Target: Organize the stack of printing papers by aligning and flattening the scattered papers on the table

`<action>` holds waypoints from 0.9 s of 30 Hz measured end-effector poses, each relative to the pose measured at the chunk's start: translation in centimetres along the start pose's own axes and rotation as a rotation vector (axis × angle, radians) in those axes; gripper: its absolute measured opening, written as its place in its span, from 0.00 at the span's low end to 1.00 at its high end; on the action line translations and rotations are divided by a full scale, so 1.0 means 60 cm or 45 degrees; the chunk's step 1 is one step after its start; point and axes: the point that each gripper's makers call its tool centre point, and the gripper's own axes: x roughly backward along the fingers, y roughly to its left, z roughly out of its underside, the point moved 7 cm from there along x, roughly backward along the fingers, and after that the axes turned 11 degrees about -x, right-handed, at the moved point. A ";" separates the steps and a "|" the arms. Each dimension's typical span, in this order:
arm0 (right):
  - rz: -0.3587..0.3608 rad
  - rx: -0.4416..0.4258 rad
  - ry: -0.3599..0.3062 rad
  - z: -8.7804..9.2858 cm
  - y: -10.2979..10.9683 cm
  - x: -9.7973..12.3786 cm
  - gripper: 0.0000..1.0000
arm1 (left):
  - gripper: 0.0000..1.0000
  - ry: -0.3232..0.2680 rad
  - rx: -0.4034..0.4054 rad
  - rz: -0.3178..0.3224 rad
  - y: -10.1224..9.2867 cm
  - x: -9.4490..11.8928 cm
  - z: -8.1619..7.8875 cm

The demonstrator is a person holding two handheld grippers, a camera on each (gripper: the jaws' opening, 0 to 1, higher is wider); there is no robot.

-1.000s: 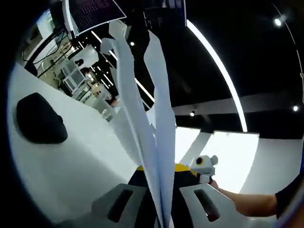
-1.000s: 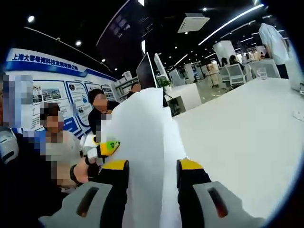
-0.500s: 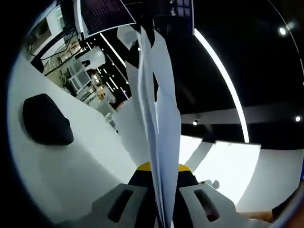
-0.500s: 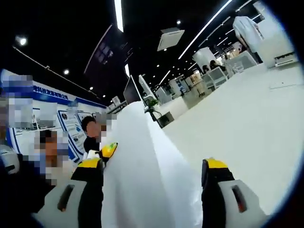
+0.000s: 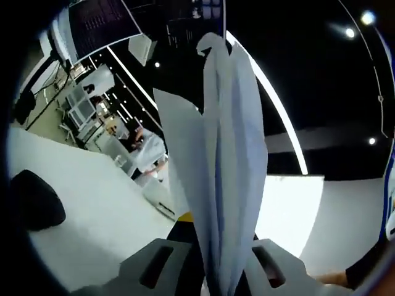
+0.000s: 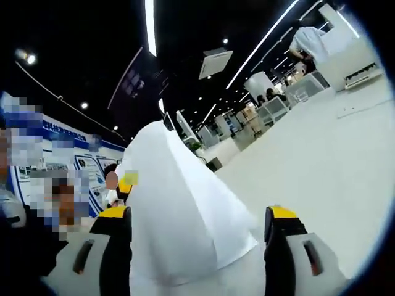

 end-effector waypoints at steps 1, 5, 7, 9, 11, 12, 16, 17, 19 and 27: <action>-0.013 0.008 -0.002 -0.005 0.005 0.003 0.82 | 0.05 0.016 -0.012 0.036 -0.003 -0.005 -0.005; -0.049 0.053 -0.018 -0.027 0.021 0.015 0.82 | 0.05 0.080 -0.033 0.149 -0.014 -0.027 -0.020; -0.059 0.071 -0.023 -0.035 0.027 0.021 0.81 | 0.05 0.107 -0.040 0.201 -0.023 -0.037 -0.024; -0.071 0.084 -0.022 -0.038 0.032 0.025 0.81 | 0.05 0.124 -0.048 0.251 -0.032 -0.047 -0.026; -0.090 0.100 -0.009 -0.043 0.038 0.030 0.80 | 0.05 0.154 -0.057 0.303 -0.043 -0.057 -0.025; -0.104 0.108 -0.001 -0.042 0.044 0.033 0.79 | 0.06 0.174 -0.062 0.335 -0.049 -0.061 -0.024; -0.225 0.143 0.061 -0.043 0.075 0.043 0.65 | 0.06 0.254 -0.081 0.434 -0.066 -0.076 -0.019; -0.243 0.161 0.072 -0.044 0.083 0.045 0.63 | 0.06 0.282 -0.084 0.462 -0.070 -0.081 -0.018; -0.251 0.180 0.080 -0.045 0.090 0.047 0.62 | 0.06 0.323 -0.115 0.506 -0.079 -0.089 -0.014; -0.273 0.240 0.133 -0.044 0.110 0.048 0.60 | 0.06 0.410 -0.086 0.642 -0.106 -0.124 -0.002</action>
